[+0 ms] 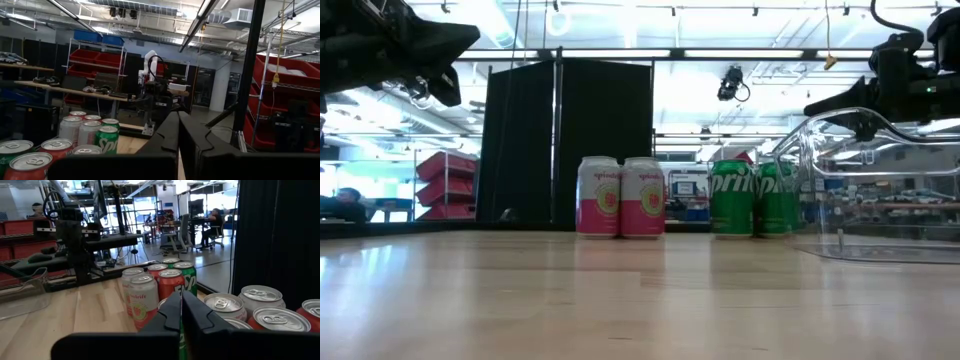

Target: Sort soda cans

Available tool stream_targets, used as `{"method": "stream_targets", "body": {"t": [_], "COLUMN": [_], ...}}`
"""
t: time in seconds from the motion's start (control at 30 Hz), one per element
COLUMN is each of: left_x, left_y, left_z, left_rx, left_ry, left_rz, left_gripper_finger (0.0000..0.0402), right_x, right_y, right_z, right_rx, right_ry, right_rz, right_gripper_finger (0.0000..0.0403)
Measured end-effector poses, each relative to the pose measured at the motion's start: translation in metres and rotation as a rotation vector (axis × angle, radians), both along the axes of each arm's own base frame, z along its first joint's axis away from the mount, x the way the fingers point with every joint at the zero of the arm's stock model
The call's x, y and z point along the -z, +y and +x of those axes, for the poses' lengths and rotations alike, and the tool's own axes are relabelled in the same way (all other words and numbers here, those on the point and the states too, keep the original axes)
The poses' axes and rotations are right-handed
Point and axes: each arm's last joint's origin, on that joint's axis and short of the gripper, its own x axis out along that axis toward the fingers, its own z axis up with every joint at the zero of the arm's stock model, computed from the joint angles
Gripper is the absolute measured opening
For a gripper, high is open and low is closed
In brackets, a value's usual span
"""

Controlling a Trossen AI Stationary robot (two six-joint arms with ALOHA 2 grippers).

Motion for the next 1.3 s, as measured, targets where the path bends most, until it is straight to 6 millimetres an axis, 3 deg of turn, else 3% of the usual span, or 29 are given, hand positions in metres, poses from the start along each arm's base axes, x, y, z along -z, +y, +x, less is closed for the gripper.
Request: {"method": "stream_targets", "body": {"t": [1.3], "left_x": [-0.0021], "left_y": [-0.0003], "left_z": [0.0001], "left_rx": [0.013], "left_ry": [0.011], "left_rz": [-0.005], "left_gripper_finger": [0.0006], "right_x": [0.0000], "right_y": [0.0000], "right_z": [0.0000], "right_rx": [0.000], "right_ry": [0.000], "right_rz": [0.000], "right_gripper_finger": [0.0005]}}
